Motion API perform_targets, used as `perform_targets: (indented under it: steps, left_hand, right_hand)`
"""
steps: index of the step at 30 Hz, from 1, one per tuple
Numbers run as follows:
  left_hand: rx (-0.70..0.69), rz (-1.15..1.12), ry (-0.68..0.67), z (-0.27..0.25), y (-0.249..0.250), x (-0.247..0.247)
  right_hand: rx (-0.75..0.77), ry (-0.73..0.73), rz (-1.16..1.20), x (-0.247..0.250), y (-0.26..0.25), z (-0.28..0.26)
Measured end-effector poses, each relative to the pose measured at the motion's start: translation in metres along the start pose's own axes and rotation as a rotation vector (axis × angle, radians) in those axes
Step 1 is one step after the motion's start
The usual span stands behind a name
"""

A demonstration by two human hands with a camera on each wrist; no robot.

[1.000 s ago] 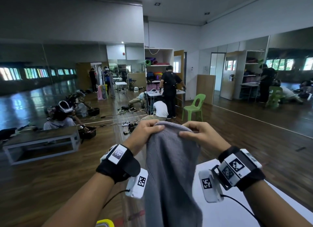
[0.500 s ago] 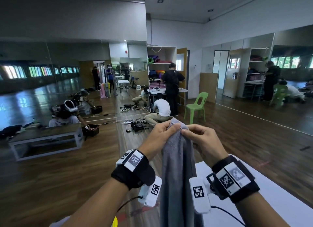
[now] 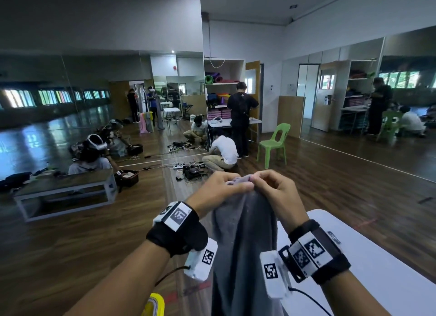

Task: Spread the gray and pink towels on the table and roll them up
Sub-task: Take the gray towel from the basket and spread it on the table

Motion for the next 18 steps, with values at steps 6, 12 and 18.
perform_targets:
  steps: [6, 12, 18]
  left_hand:
    - [0.006, -0.299, 0.338, 0.014, -0.004, 0.057]
    - [-0.025, -0.065, 0.057, 0.005, -0.012, -0.002]
    - [0.060, -0.262, 0.279, 0.029, -0.034, 0.019]
  right_hand:
    - [-0.092, -0.086, -0.056, 0.001, 0.040, -0.027]
    - [-0.045, -0.092, -0.048, 0.007, 0.021, 0.004]
    - [-0.125, -0.107, -0.042, 0.033, 0.067, -0.007]
Point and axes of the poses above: each hand's wrist, its own z-axis towards the middle knuckle, its own x-axis out of the back of the hand, y = z × x, the point moved 10 cm from there along z, towards the middle knuckle, and after that the axes turned 4 degrees about y, right-handed, at the moved point
